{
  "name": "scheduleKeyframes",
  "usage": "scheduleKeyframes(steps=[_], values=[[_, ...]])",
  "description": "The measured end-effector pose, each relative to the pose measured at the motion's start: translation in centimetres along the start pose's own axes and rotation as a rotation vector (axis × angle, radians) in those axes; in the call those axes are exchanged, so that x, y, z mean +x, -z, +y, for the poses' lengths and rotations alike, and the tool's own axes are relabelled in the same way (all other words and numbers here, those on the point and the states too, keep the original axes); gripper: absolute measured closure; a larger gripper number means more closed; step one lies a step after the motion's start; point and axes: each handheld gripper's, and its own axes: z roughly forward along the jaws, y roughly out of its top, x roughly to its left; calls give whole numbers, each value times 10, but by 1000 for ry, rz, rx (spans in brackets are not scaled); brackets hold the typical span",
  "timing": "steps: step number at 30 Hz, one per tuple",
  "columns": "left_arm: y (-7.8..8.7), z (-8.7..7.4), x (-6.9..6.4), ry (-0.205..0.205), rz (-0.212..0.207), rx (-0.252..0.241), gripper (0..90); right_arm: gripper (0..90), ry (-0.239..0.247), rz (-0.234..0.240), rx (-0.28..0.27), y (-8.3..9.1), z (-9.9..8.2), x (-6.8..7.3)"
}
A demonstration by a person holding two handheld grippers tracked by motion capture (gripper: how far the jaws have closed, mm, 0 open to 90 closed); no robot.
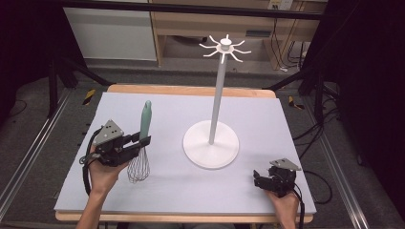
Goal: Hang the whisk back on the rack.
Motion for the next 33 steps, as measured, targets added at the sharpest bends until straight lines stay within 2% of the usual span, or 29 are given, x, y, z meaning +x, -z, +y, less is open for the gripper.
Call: scheduleKeyframes(steps=[16,33], values=[[-4,20,-13,-24,-17,-59,684,97,4,1,-2,0,0,0],[-7,41,-22,-48,-27,-92,684,97,2,2,0,0,1,0]])
